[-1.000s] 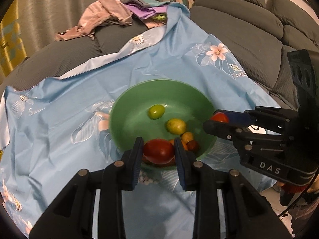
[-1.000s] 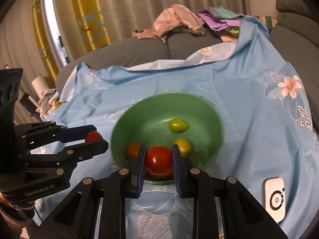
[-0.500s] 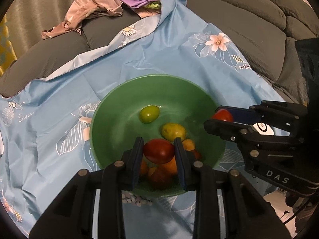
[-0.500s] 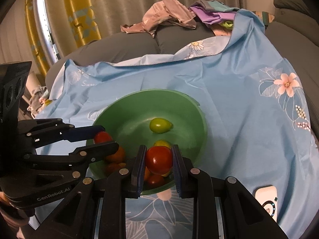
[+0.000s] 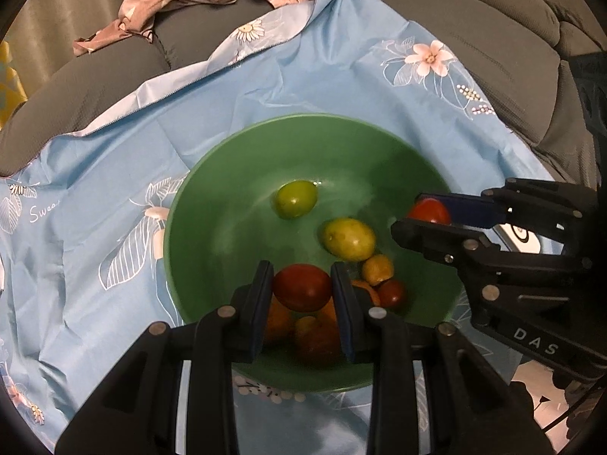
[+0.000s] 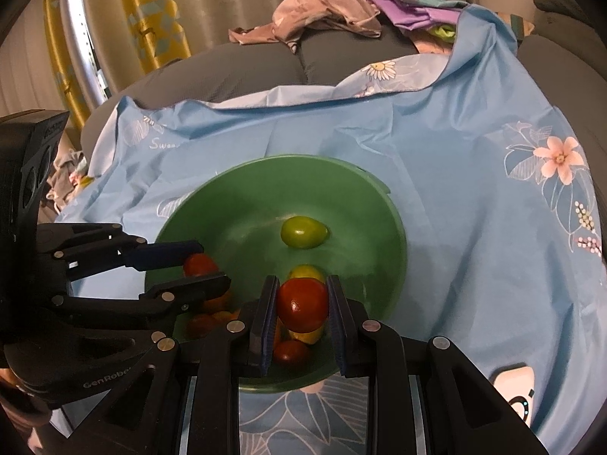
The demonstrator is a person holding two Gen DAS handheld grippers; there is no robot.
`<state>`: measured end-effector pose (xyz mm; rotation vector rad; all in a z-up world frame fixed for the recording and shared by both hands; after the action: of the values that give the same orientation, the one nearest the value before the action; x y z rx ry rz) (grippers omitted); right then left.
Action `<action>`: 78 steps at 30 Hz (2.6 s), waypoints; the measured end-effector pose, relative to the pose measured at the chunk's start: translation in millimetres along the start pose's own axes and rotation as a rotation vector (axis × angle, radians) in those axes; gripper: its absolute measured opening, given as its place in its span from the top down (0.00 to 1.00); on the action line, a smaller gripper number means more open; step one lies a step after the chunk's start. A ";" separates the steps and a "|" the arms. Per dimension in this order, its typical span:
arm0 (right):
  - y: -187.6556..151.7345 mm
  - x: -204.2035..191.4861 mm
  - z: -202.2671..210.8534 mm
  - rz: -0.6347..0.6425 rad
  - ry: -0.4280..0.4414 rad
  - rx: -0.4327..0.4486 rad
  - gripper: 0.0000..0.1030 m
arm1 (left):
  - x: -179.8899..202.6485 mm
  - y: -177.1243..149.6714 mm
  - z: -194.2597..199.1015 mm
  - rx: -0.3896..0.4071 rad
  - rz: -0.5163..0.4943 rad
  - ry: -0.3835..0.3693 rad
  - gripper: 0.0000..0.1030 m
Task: Organize fruits
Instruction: 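Carry both red cherry tomatoes into the green bowl and lower them, then open both tools to release the red cherry tomatoes in the bowl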
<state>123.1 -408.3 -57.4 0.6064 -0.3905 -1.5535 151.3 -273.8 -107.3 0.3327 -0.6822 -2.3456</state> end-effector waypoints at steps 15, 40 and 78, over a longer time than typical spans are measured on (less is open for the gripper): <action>2.1 -1.2 -19.3 0.033 -0.031 -0.057 0.74 | -4.2 0.4 -16.6 -0.063 -0.015 0.010 0.69; 2.6 -1.2 -33.2 0.042 -0.081 -0.144 0.74 | -11.5 1.9 -20.7 -0.090 -0.005 0.042 0.52; 19.1 -12.9 25.2 0.053 -0.119 -0.061 0.58 | -20.2 1.2 46.3 -0.015 0.067 0.163 0.07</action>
<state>123.6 -400.0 -24.3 0.4543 -0.4446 -1.5490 148.4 -243.4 -67.0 0.4806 -0.5879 -2.2303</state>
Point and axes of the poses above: each gripper's, at about its wrist camera, not at the fingertips, and z roughly against the way its jaws point, x to its right, y to its top, the point moved 3 cm from there along -z, roughly the way its jaws point, and after that the axes turned 5 degrees about -z, right-handed, at the moved point
